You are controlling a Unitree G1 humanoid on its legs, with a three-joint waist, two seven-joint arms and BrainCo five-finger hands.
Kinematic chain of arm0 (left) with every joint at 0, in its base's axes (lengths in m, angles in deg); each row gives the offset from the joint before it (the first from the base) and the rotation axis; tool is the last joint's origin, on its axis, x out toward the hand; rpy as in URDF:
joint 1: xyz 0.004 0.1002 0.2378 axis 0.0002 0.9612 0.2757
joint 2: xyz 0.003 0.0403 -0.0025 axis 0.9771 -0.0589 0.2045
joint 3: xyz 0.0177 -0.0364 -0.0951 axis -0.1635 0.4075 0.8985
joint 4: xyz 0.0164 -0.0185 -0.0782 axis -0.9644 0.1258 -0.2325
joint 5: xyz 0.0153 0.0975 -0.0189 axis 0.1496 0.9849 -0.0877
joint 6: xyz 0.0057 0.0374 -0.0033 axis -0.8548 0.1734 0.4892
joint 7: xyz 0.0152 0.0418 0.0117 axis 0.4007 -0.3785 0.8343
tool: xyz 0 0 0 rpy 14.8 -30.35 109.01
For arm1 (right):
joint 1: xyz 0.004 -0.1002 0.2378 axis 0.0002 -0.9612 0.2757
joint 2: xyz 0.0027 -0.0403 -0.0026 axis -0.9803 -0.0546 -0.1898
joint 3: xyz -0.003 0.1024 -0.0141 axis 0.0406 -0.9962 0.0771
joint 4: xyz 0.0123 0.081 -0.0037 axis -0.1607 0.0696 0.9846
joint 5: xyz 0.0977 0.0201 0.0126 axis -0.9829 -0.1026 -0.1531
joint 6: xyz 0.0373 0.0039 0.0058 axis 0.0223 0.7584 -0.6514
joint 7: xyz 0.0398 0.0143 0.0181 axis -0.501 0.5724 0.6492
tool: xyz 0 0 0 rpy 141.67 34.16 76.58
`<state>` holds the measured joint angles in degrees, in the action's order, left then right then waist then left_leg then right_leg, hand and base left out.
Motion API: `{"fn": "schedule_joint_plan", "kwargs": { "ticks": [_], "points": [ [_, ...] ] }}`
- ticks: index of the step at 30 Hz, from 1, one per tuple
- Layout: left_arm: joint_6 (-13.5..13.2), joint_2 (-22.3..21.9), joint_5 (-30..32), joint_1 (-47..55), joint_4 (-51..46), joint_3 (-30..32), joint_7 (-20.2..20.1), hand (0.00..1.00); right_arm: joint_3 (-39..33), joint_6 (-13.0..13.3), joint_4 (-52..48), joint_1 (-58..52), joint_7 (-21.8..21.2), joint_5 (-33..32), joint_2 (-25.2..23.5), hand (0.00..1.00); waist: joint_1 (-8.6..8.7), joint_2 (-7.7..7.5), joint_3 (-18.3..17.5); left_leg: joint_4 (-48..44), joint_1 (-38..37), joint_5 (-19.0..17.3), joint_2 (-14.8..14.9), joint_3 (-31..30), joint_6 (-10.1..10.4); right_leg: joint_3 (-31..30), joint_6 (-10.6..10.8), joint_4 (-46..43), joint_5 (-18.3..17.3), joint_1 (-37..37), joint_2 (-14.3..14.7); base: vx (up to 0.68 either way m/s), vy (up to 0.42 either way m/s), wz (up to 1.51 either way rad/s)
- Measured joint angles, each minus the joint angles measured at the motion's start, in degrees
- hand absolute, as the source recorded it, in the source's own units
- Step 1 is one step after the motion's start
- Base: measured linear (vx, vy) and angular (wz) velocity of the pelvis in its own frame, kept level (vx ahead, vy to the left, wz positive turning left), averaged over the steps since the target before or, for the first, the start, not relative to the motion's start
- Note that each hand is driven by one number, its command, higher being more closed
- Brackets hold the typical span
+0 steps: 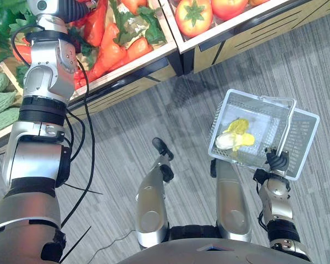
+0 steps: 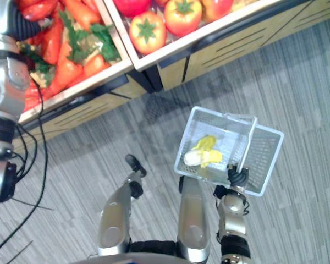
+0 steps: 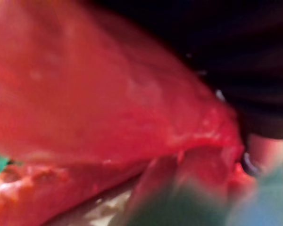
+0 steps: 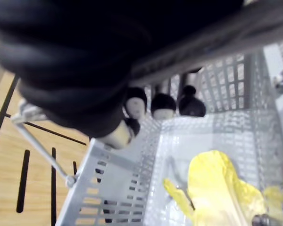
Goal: Pick vegetable in the basket
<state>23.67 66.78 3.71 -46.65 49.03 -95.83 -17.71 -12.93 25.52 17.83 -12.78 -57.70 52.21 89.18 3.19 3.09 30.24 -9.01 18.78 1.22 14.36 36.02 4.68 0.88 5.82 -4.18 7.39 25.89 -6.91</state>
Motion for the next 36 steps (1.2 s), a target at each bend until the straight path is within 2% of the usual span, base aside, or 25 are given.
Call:
{"fn": "schedule_joint_plan", "kwargs": {
  "ticks": [3, 6, 10, 13, 15, 18, 20, 21, 22, 23, 24, 25, 26, 27, 28, 29, 30, 31, 32, 33, 34, 35, 36],
  "points": [
    [0.0, 0.1, 0.0, 3.8, -5.8, 2.3, 1.4, 1.0, 0.3, 0.0, 0.3, -1.8, -0.5, -0.1, 0.1, 1.0, -0.4, 0.02, 0.0, 0.1, -3.5, -0.7, 0.1, 0.0, 0.0, 0.6, -0.4, -0.5, -1.0, -3.3, 0.1, 0.0, -0.008, -0.02],
    [0.0, 0.9, -0.4, 6.5, -7.8, 5.7, 2.4, 1.0, 0.5, 0.0, 1.6, -2.4, -0.6, -0.2, 0.1, 1.0, -0.37, 0.01, -0.1, 0.8, -5.4, -0.6, -0.4, -0.3, 0.0, 1.6, -1.2, -0.5, -1.8, -5.3, -0.2, -0.05, -0.031, 0.06],
    [1.0, 3.5, -0.5, 9.9, -7.9, 7.8, 3.4, 1.0, 0.4, 0.0, 6.1, -2.3, -1.2, -1.0, 1.0, 1.0, 0.24, 0.05, -0.6, 2.8, -8.6, 0.1, -1.5, -1.1, 0.0, 2.2, -1.1, 0.4, -2.0, -8.4, -0.5, -0.03, -0.012, 0.07],
    [1.1, 3.7, -0.5, 14.0, -8.7, 9.2, 3.9, 1.0, -0.1, -0.6, 11.2, -2.6, -2.0, -1.8, 1.1, 1.0, 1.13, -0.06, -4.8, 4.3, -8.9, 0.7, -2.9, -2.1, -0.1, 2.8, -0.9, 1.9, -1.8, -9.5, -0.7, 0.03, 0.01, 0.11],
    [1.1, 3.5, -0.5, 17.0, -10.8, 9.2, 3.9, 1.0, -0.4, -0.7, 12.4, -2.8, -2.3, -1.9, 1.0, 1.0, 1.71, -0.17, -6.0, 4.9, -10.2, 0.7, -3.3, -2.3, -0.1, 2.9, -0.9, 2.6, -1.7, -11.1, -0.9, 0.08, 0.016, 0.09],
    [0.5, -0.4, -0.7, 24.5, -18.9, 9.2, 4.1, 1.0, -0.9, -1.1, 12.5, -3.9, -2.5, -2.6, 0.3, 1.0, 2.7, -0.5, -9.3, 5.3, -12.0, 0.6, -3.9, -3.6, 0.0, 3.2, -0.8, 3.8, -1.7, -13.5, -1.2, 0.07, 0.017, 0.06],
    [-2.2, -6.9, -1.3, 32.8, -24.5, 9.1, 4.1, 1.0, -2.1, -1.2, 10.2, -5.5, -2.7, -3.0, -1.5, 1.0, 3.33, -0.58, -10.8, 6.4, -15.2, 0.0, -4.3, -3.1, 0.3, 2.5, -0.3, 4.1, -2.1, -15.9, -1.1, 0.07, 0.024, -0.17],
    [-2.8, -8.8, -2.3, 35.6, -25.7, 9.1, 4.0, 1.0, -2.1, -1.3, 9.2, -6.1, -2.8, -3.3, -1.9, 1.0, 3.45, -0.63, -11.0, 6.2, -16.2, -0.6, -4.2, -2.4, 0.4, 1.6, -0.2, 4.0, -2.2, -16.2, -1.0, 0.04, 0.05, -0.66],
    [-3.7, -13.2, -3.7, 42.0, -27.5, 9.3, 3.9, 1.0, -1.8, -1.3, 7.1, -7.0, -2.9, -3.5, -2.5, 1.0, 3.35, -0.69, -11.6, 4.2, -17.7, -2.9, -3.7, 0.1, 0.9, -0.7, 0.0, 2.5, -2.9, -15.9, -0.7, 0.01, 0.07, -1.26],
    [-4.6, -17.8, -5.9, 48.4, -28.6, 9.3, 2.8, 1.0, -1.0, -1.3, 5.5, -7.6, -3.3, -3.4, -2.4, 1.0, 2.72, -0.65, -11.7, 1.1, -19.7, -5.9, -2.7, 4.1, 1.2, -0.4, -1.6, 0.2, -5.9, -14.5, -0.8, -0.01, 0.079, -1.51],
    [-5.0, -20.2, -6.8, 51.5, -29.1, 9.3, 2.2, 1.0, -0.6, -1.4, 5.0, -7.5, -3.3, -3.4, -2.2, 1.0, 2.76, -0.42, -11.8, -0.1, -20.7, -7.1, -2.1, 6.3, 1.2, 3.3, -4.0, -1.5, -7.5, -14.0, -2.0, 0.04, 0.155, -1.81],
    [-5.6, -24.8, -8.0, 57.1, -30.2, 9.3, 1.1, 1.0, 0.0, -1.6, 4.7, -7.2, -3.6, -3.3, -1.7, 1.0, 2.79, 0.34, -12.5, -1.7, -22.7, -8.3, -0.8, 11.2, 0.9, 16.3, -9.8, -5.5, -9.4, -13.3, -6.0, 0.08, 0.131, -1.94],
    [-6.4, -28.3, -9.6, 61.5, -31.0, 9.5, 0.2, 1.0, 0.9, -1.8, 4.7, -6.9, -4.1, -2.5, -1.8, 1.0, 2.08, 0.08, -13.1, -2.8, -25.5, -9.3, 0.2, 16.0, 1.0, 29.2, -13.1, -10.9, -9.1, -12.9, -11.1, 0.16, 0.103, -2.03],
    [-6.7, -29.7, -10.0, 63.4, -31.1, 9.6, -0.1, 1.0, 1.8, -2.0, 4.7, -6.8, -4.5, -2.1, -1.8, 1.0, 1.86, -0.33, -13.5, -3.5, -26.9, -9.8, 0.4, 18.2, 1.5, 34.6, -13.7, -13.5, -9.0, -13.1, -13.5, 0.14, -0.022, -1.84],
    [-6.9, -31.4, -11.0, 65.9, -31.0, 9.8, -0.6, 1.0, 2.8, -2.0, 4.7, -6.8, -4.9, -1.6, -1.9, 1.0, 1.75, -0.53, -14.2, -4.7, -28.5, -10.5, 1.2, 21.3, 2.2, 40.1, -12.8, -16.2, -9.2, -13.4, -15.0, 0.19, -0.105, -1.69],
    [-6.9, -33.5, -12.3, 67.6, -30.5, 9.9, -1.4, 1.0, 4.2, -2.3, 3.8, -6.8, -5.5, -0.9, -1.8, 1.0, 1.97, -0.24, -14.7, -7.5, -30.1, -10.7, 3.1, 24.3, 2.4, 43.4, -11.2, -17.3, -9.6, -13.2, -14.1, 0.23, -0.202, -1.89],
    [-7.2, -35.5, -12.3, 68.1, -29.6, 9.7, -2.1, 1.0, 6.0, -2.6, 1.6, -7.5, -6.5, 0.5, -1.8, 1.0, 1.91, 0.1, -14.9, -12.5, -31.3, -10.7, 5.9, 26.1, 2.4, 41.6, -8.8, -16.9, -11.0, -13.0, -11.7, 0.3, -0.291, -1.89],
    [-7.7, -36.9, -12.3, 68.2, -28.0, 9.4, -2.6, 1.0, 7.6, -2.7, 0.1, -7.9, -7.4, 0.7, -1.7, 1.0, 1.75, 0.92, -15.2, -18.0, -31.9, -10.4, 9.5, 26.4, 1.9, 39.0, -9.4, -16.8, -11.8, -12.5, -9.0, 0.27, -0.27, -1.8],
    [-8.0, -37.7, -12.4, 68.1, -25.8, 8.5, -2.9, 1.0, 9.1, -2.8, -1.2, -8.4, -8.0, 1.2, -1.5, 1.0, 1.37, 1.73, -15.7, -24.1, -31.9, -9.2, 13.3, 25.8, -0.5, 36.3, -10.1, -16.6, -12.9, -12.3, -6.5, 0.26, -0.252, -1.74],
    [-8.0, -37.9, -13.1, 67.9, -22.9, 7.0, -3.4, 1.0, 10.6, -2.8, -2.2, -9.4, -8.7, 1.9, -0.9, 1.0, 0.79, 2.38, -16.2, -30.5, -31.3, -5.8, 16.8, 23.0, -5.7, 33.6, -10.8, -16.3, -13.8, -12.6, -4.1, 0.21, -0.189, -1.75],
    [-8.0, -38.2, -13.6, 67.6, -20.5, 5.2, -3.9, 1.0, 12.6, -3.1, -3.7, -10.4, -9.5, 2.6, -0.1, 1.0, 0.57, 2.58, -16.3, -36.0, -29.5, -1.8, 18.8, 17.2, -11.2, 29.6, -11.2, -15.3, -14.2, -13.0, -1.1, 0.31, -0.205, -2.05],
    [-8.1, -38.9, -14.0, 67.5, -18.3, 3.0, -4.1, 1.0, 15.6, -3.2, -5.9, -10.9, -10.2, 2.9, 1.0, 1.0, 0.24, 2.65, -16.4, -40.7, -24.8, -4.8, 16.6, 5.3, -8.2, 25.5, -11.7, -14.5, -14.5, -13.3, 1.2, 0.33, -0.126, -2.41],
    [-8.3, -39.4, -14.0, 67.2, -16.2, 1.1, -5.1, 1.0, 17.7, -3.2, -7.4, -10.8, -11.6, 2.9, 1.9, 1.0, -0.34, 2.44, -16.4, -42.2, -20.4, -9.9, 10.7, -6.1, -6.0, 20.1, -12.7, -14.0, -14.9, -13.4, 3.4, 0.33, -0.075, -2.42]
  ]
}}
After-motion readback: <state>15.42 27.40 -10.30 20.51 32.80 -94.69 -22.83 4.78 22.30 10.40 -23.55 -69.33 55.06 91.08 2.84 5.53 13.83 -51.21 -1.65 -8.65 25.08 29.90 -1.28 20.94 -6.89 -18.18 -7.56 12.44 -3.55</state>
